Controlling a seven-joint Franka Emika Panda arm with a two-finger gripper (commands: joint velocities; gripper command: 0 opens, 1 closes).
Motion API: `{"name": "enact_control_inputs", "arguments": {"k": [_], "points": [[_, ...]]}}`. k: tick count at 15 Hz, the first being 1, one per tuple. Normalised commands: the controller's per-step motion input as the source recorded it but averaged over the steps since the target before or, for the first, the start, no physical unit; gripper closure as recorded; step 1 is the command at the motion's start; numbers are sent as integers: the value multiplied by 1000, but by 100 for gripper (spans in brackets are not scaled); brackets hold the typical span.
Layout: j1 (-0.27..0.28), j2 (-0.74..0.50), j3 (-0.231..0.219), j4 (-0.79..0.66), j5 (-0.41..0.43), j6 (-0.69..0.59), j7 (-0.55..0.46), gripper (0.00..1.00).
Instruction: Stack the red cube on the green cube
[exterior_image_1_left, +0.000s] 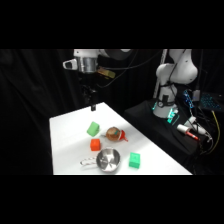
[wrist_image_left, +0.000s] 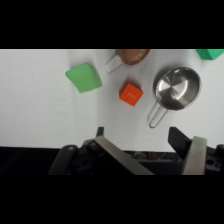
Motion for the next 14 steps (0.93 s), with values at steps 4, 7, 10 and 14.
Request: {"name": "enact_control_inputs", "arguments": {"k": [4, 7, 10, 14], "points": [[-15, 37, 12, 23, -33, 26, 87, 0], [9, 69, 7, 26, -84, 127, 217, 0], [47, 151, -2, 56, -142, 241, 342, 0], [74, 224, -38, 112, -162, 252, 386, 0]]}}
